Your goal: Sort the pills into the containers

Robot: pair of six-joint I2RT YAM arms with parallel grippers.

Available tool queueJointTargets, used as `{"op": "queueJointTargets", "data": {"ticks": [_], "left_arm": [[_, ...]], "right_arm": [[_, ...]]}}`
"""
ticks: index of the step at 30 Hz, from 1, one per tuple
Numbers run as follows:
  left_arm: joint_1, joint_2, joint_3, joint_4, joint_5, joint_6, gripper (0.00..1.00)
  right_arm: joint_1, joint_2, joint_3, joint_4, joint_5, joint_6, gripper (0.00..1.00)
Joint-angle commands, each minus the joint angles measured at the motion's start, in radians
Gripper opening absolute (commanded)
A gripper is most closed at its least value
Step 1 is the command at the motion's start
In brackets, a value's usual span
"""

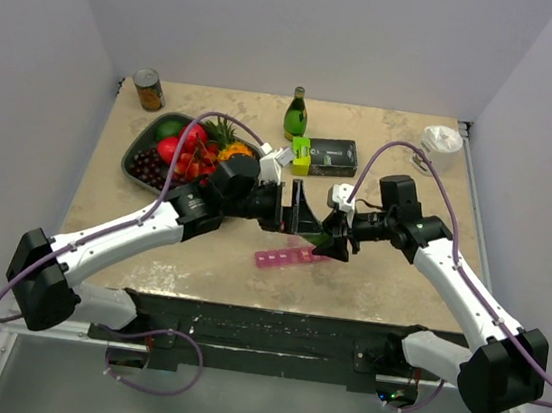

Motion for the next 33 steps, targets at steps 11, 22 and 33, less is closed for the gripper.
{"op": "queueJointTargets", "data": {"ticks": [11, 22, 33], "left_arm": [[0.012, -0.375, -0.457, 0.44, 0.143, 1.085, 0.99], [0.011, -0.139, -0.434, 0.766, 0.236, 1.341, 0.97], [0.008, -0.051, -0.365, 0.828, 0.366, 1.26, 0.81]], "right_arm": [[-0.003, -0.022, 0.0, -0.012, -0.074, -0.081, 0.0], [-0.006, -0.028, -0.003, -0.046, -0.093, -0.134, 0.0], [-0.006, -0.026, -0.008, -0.045, -0.094, -0.139, 0.0]]}}
